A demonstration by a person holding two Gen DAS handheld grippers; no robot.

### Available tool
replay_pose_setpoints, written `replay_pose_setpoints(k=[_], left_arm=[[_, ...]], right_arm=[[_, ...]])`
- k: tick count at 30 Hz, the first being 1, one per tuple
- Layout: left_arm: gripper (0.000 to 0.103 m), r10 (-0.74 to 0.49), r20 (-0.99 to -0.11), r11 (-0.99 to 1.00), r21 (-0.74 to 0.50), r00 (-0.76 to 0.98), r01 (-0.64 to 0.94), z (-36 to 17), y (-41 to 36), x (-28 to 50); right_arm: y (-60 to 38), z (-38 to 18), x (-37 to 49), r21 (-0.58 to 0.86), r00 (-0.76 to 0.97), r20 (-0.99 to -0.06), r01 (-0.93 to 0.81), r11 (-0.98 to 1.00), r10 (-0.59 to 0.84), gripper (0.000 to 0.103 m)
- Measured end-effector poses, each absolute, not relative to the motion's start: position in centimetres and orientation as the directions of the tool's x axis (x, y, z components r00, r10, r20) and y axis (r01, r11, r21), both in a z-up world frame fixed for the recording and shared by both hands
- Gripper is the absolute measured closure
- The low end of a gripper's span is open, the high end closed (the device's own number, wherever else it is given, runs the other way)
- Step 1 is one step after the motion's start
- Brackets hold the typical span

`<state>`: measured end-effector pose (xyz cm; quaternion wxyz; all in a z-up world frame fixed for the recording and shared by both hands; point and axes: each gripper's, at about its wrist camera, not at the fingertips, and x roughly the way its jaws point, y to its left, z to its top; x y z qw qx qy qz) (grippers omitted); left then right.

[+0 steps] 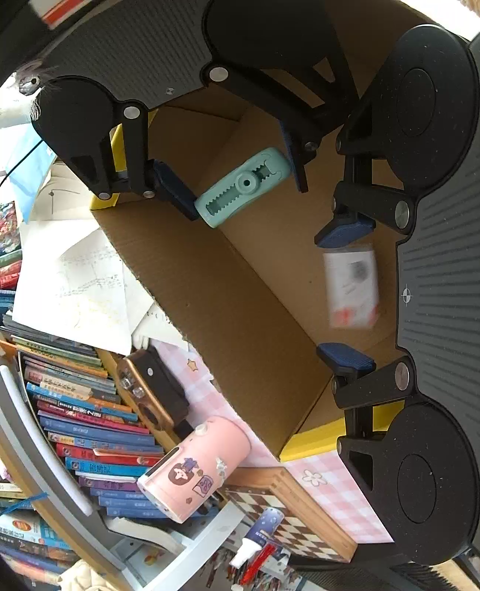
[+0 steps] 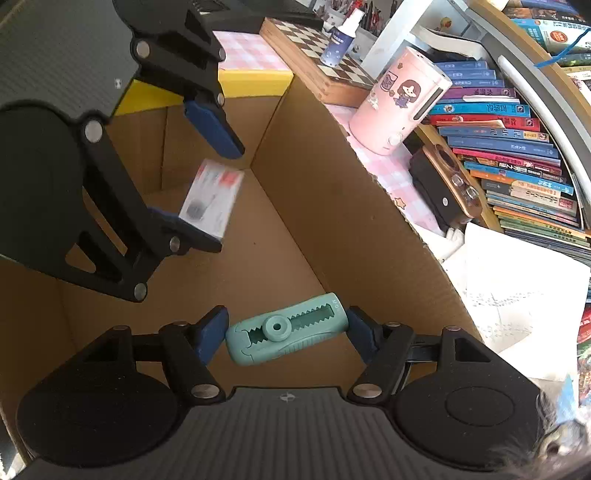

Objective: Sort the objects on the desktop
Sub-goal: 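Open the left tool over the box while the right tool releases the stapler inside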

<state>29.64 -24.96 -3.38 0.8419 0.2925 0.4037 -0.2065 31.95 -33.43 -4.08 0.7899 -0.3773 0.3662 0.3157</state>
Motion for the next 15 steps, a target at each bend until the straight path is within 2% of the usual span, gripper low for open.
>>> replay_pose_setpoints(k=[2, 4, 8, 13, 15], left_arm=[[0.040, -0.118, -0.801, 0.744, 0.320, 0.587, 0.586, -3.4, -25.0, 29.6], [0.031, -0.132, -0.791, 0.751, 0.314, 0.598, 0.581, -3.0, -24.9, 29.4], [0.030, -0.157, -0.751, 0.774, 0.310, 0.641, 0.552, -1.5, -24.4, 28.5], [0.021, -0.183, -0.682, 0.825, 0.285, 0.708, 0.488, 1.1, -22.8, 26.7], [0.021, -0.183, -0.653, 0.840, 0.285, 0.735, 0.462, 2.0, -22.4, 25.7]], right_arm=[[-33.4, -4.0, 31.7, -0.380, 0.547, -0.808, -0.768, 0.515, 0.219, 0.027], [-33.5, -3.8, 31.5, -0.387, 0.561, -0.796, -0.761, 0.520, 0.228, 0.023], [-34.3, -2.0, 31.2, -0.345, 0.582, -0.767, -0.728, 0.592, 0.269, 0.024], [-35.4, 0.6, 29.2, -0.321, 0.652, -0.697, -0.655, 0.684, 0.297, 0.024], [-35.7, 1.6, 28.1, -0.320, 0.694, -0.654, -0.614, 0.721, 0.301, 0.024]])
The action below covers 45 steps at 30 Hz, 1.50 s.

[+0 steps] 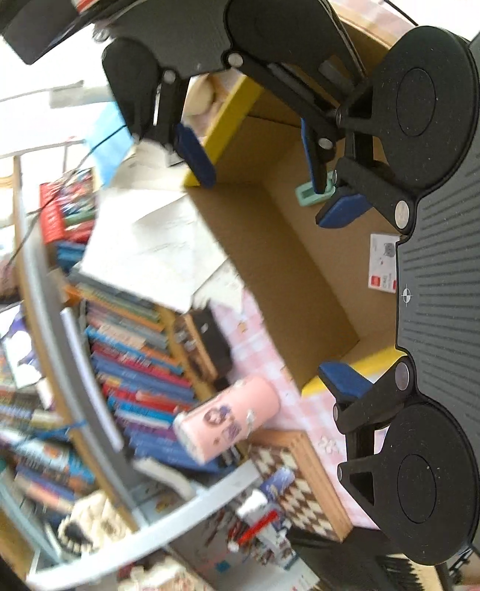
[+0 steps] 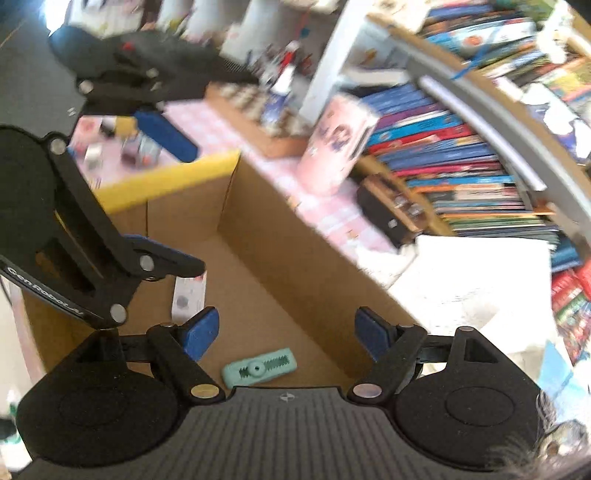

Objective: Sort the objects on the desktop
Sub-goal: 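Open the left tool over the box while the right tool releases the stapler inside, then withdraw both tools from the yellow box back toward the table objects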

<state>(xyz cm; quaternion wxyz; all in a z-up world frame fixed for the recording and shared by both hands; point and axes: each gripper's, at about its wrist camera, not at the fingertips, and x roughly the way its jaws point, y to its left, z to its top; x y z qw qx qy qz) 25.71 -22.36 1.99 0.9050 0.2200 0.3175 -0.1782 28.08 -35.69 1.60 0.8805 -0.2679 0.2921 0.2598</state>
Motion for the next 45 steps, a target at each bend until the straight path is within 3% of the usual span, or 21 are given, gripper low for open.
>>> replay_pose_setpoints(k=[5, 7, 11, 21, 32, 38, 45], left_arm=[[0.020, -0.168, -0.595, 0.884, 0.261, 0.786, 0.387, 3.6, -20.9, 23.4], [0.014, -0.161, -0.573, 0.906, 0.238, 0.803, 0.351, 4.0, -20.1, 22.3], [0.012, -0.107, -0.555, 0.948, 0.193, 0.825, 0.253, 4.4, -18.1, 20.1], [0.009, -0.048, -0.530, 0.985, 0.113, 0.847, 0.127, 2.9, -15.3, 12.7], [0.009, -0.101, -0.577, 0.982, 0.072, 0.810, 0.173, 0.6, -11.6, 8.4], [0.009, -0.086, -0.590, 0.987, 0.057, 0.803, 0.147, 0.4, -8.0, 6.5], [0.009, -0.092, -0.613, 0.988, 0.042, 0.785, 0.149, -0.2, -4.1, 3.7]], right_arm=[[-36.3, 3.5, 24.7, -0.308, 0.802, -0.530, -0.486, 0.818, 0.277, 0.023], [-36.5, 3.9, 23.3, -0.284, 0.841, -0.493, -0.400, 0.871, 0.225, 0.021], [-36.9, 4.2, 20.1, -0.150, 0.861, -0.485, -0.257, 0.955, 0.155, 0.020], [-36.0, 2.5, 13.3, -0.013, 0.884, -0.461, 0.085, 0.996, -0.081, 0.018], [-30.9, 0.8, 7.3, 0.013, 0.843, -0.497, 0.243, 0.970, -0.205, 0.018], [-27.5, -0.2, 4.6, 0.003, 0.803, -0.559, 0.251, 0.968, -0.207, 0.018], [-22.5, 0.0, 1.4, -0.010, 0.827, -0.540, 0.181, 0.983, -0.158, 0.018]])
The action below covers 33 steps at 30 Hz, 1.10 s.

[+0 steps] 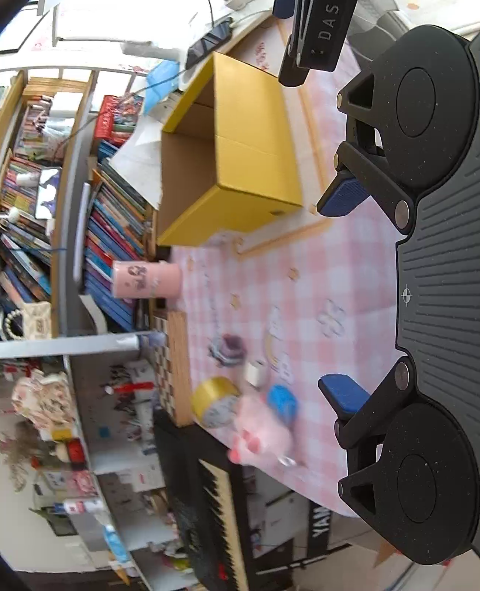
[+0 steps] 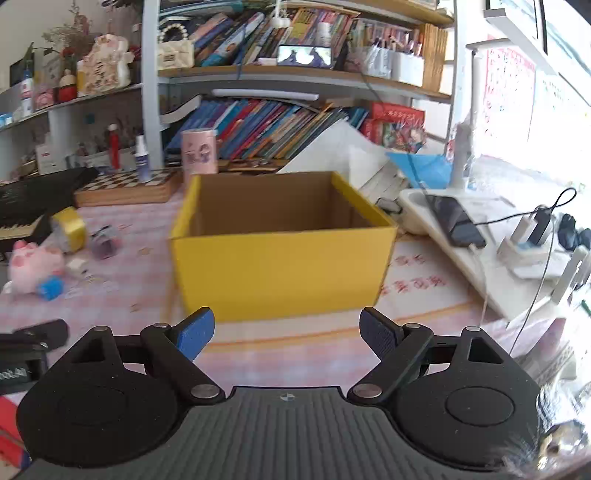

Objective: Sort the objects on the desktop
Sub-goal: 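Withdraw both tools from the yellow box back toward the table objects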

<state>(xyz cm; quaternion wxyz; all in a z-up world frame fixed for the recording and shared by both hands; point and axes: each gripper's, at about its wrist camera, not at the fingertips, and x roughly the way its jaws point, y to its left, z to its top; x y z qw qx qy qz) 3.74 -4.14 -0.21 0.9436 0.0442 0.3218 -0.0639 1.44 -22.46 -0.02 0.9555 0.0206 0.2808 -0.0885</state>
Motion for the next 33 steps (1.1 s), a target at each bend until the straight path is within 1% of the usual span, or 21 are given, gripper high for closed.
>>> replay_pose_setpoints(k=[8, 13, 19, 22, 24, 29, 33], left_arm=[[0.009, -0.051, -0.652, 0.995, 0.035, 0.757, 0.097, -1.3, 0.8, 1.1], [0.009, -0.028, -0.674, 0.998, 0.024, 0.738, 0.060, -1.7, 3.7, 0.0], [0.009, 0.009, -0.676, 1.000, 0.004, 0.737, -0.008, -1.8, 7.0, -0.9], [0.009, 0.022, -0.655, 0.999, -0.012, 0.755, -0.040, -1.5, 8.3, -1.2], [0.009, 0.023, -0.658, 0.998, -0.024, 0.753, -0.052, -1.6, 9.0, -1.2], [0.009, 0.026, -0.646, 0.997, -0.035, 0.763, -0.064, -1.4, 10.1, -1.3], [0.009, 0.020, -0.655, 0.999, -0.022, 0.755, -0.046, -1.7, 10.2, -0.8]], right_arm=[[-17.8, -1.0, -0.2, 0.023, 0.797, -0.596, 0.138, 0.990, -0.097, 0.018], [-14.5, -1.7, -0.3, 0.022, 0.762, -0.646, 0.076, 0.997, -0.044, 0.021], [-10.7, -1.2, -0.3, 0.014, 0.774, -0.632, -0.047, 0.999, 0.045, 0.022], [-9.4, -1.0, -0.1, 0.003, 0.776, -0.627, -0.085, 0.996, 0.068, 0.026], [-8.7, -0.8, 0.2, -0.001, 0.772, -0.631, -0.104, 0.995, 0.080, 0.031], [-7.4, -0.7, 0.7, -0.007, 0.763, -0.639, -0.129, 0.992, 0.095, 0.037], [-7.3, -0.8, 1.1, 0.004, 0.755, -0.649, -0.121, 0.993, 0.095, 0.040]])
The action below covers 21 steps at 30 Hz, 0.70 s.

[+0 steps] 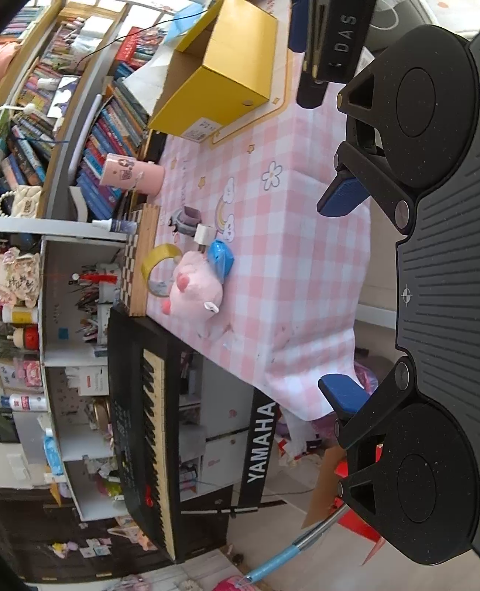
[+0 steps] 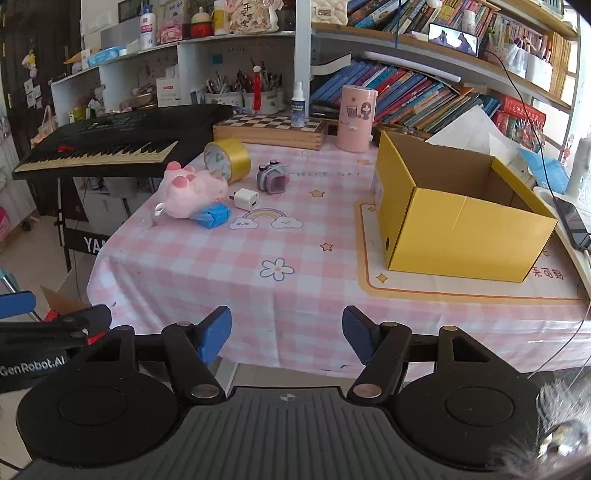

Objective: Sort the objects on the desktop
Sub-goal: 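Withdraw both tools from the yellow box back toward the table objects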

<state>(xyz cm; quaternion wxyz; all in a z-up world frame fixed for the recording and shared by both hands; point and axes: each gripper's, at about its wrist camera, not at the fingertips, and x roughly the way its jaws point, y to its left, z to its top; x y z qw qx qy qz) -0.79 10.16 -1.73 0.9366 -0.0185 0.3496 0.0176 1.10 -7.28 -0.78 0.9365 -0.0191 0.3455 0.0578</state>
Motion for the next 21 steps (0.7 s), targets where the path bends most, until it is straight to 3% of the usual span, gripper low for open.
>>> replay_pose_setpoints(k=[15, 21], left_arm=[[0.010, -0.001, -0.641, 1.000, -0.002, 0.767, 0.001, -1.7, 9.9, 1.8], [0.019, -0.006, -0.654, 1.000, 0.002, 0.757, 0.009, -2.2, 9.4, 3.8]], right_arm=[[-7.6, -1.1, 4.4, 0.058, 0.749, -0.652, -0.100, 0.993, 0.113, 0.048], [-8.0, -1.7, 7.2, 0.082, 0.742, -0.656, -0.112, 0.990, 0.139, 0.050]])
